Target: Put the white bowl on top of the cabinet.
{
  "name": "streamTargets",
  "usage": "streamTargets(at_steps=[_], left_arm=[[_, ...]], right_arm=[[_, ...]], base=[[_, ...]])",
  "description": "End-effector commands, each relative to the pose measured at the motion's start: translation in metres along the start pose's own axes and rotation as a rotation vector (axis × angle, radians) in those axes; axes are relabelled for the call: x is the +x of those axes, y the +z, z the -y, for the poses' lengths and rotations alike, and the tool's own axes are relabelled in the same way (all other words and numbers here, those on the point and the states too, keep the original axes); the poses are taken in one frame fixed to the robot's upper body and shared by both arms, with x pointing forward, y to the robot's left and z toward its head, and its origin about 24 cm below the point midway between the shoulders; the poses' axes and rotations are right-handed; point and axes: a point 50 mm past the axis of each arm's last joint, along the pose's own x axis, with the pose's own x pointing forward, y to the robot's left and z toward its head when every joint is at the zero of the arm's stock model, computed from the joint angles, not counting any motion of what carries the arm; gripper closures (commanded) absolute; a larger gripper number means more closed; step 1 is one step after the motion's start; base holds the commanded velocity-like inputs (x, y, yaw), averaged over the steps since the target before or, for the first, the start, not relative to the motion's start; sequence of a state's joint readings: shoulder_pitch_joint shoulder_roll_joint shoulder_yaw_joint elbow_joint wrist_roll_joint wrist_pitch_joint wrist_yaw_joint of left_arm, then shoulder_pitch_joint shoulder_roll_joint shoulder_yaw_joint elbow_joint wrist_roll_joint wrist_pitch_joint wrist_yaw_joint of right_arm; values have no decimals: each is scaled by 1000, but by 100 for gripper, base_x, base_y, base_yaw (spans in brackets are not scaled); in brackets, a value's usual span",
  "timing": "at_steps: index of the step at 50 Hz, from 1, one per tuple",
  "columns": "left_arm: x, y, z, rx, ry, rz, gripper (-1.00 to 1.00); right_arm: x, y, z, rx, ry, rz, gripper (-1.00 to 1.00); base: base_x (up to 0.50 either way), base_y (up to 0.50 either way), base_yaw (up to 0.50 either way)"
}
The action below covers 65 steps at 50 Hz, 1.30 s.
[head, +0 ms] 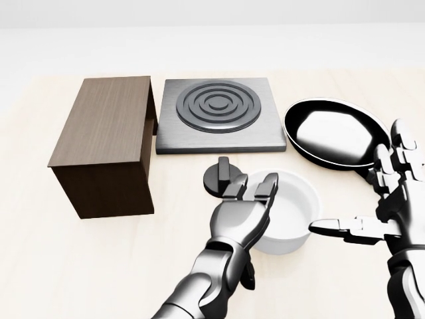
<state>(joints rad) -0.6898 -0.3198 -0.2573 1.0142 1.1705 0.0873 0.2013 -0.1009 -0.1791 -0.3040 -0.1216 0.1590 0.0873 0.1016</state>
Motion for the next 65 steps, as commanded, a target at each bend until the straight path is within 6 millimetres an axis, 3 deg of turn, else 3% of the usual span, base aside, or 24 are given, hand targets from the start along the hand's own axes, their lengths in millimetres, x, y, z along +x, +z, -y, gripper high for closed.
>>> streamTargets(at_steps=[1, 65], left_arm=[[1, 6, 4, 19, -21, 12, -100], [10, -13, 0, 60, -95, -66, -100]], right_arm=[[0, 3, 3, 5, -6, 13, -100], [-5, 8, 1, 6, 5, 35, -100]], base=[[0, 0, 0], [0, 0, 0]])
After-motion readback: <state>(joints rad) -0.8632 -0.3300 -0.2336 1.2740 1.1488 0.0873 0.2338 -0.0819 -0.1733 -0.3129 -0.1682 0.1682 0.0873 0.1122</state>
